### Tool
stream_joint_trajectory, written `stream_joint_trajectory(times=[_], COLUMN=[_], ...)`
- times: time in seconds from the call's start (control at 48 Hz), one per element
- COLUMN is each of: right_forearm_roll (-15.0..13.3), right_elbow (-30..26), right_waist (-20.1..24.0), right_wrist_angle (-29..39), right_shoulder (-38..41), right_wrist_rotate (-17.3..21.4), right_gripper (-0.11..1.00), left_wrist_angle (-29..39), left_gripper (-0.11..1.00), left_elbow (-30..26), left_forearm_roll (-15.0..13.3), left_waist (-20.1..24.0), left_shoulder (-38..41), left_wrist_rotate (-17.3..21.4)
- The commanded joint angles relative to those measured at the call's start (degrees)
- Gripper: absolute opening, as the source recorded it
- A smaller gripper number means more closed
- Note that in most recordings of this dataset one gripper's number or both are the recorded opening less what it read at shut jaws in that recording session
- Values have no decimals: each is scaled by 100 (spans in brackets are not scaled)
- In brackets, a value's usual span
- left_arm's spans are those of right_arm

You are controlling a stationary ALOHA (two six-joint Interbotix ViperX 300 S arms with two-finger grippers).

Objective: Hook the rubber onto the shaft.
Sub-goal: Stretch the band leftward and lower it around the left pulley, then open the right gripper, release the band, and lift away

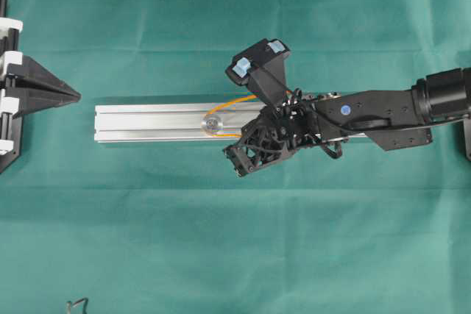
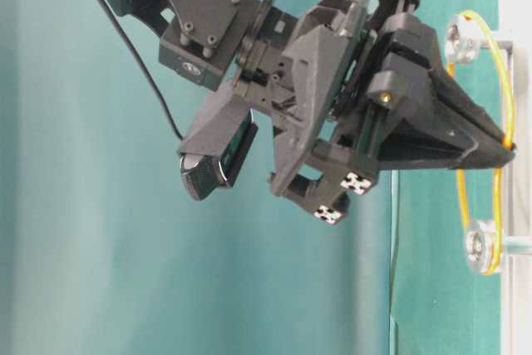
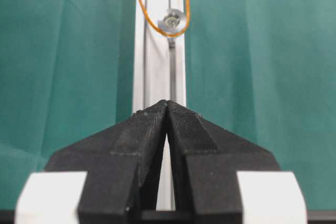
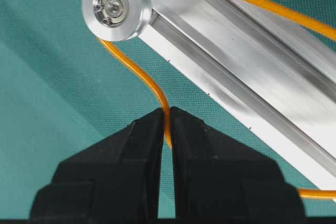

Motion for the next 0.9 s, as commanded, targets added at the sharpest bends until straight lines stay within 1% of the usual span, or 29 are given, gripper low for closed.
stream_joint_trajectory(times=[0.0, 0.104, 0.167, 0.25, 0.292, 0.313, 0.417, 0.459, 0.479, 0.625, 0.876], right_forearm_roll=[-18, -18, -18, -18, -26, -26, -44, -53, -53, -53, -62], right_elbow=[-53, -62, -53, -53, -62, -70, -88, -88, -88, -88, -97], right_waist=[-18, -18, -26, -26, -26, -26, -26, -26, -26, -35, -35], right_wrist_angle=[-35, -9, 0, 53, 105, 141, 299, 334, 343, 352, 352], right_shoulder=[-237, -237, -237, -237, -237, -237, -246, -264, -272, -352, -598], right_wrist_rotate=[-44, -44, -44, -53, -62, -70, -105, -158, -185, -378, -563], right_gripper=[7, 8, 13, 32, 45, 54, 84, 92, 93, 89, 89], left_wrist_angle=[-26, -35, -26, -35, -26, -26, -35, -26, -26, -35, -26], left_gripper=[2, 2, 2, 2, 2, 2, 2, 2, 2, 2, 2], left_elbow=[-176, -176, -176, -176, -176, -176, -176, -176, -176, -176, -176], left_forearm_roll=[9, 9, 18, 18, 9, 9, 9, 9, 9, 9, 18], left_waist=[0, 0, 0, 0, 9, 0, 0, 0, 9, 0, 0], left_shoulder=[53, 53, 53, 53, 53, 44, 53, 53, 53, 53, 53], left_wrist_rotate=[0, 0, 0, 0, 0, 0, 0, 0, 0, 0, 0])
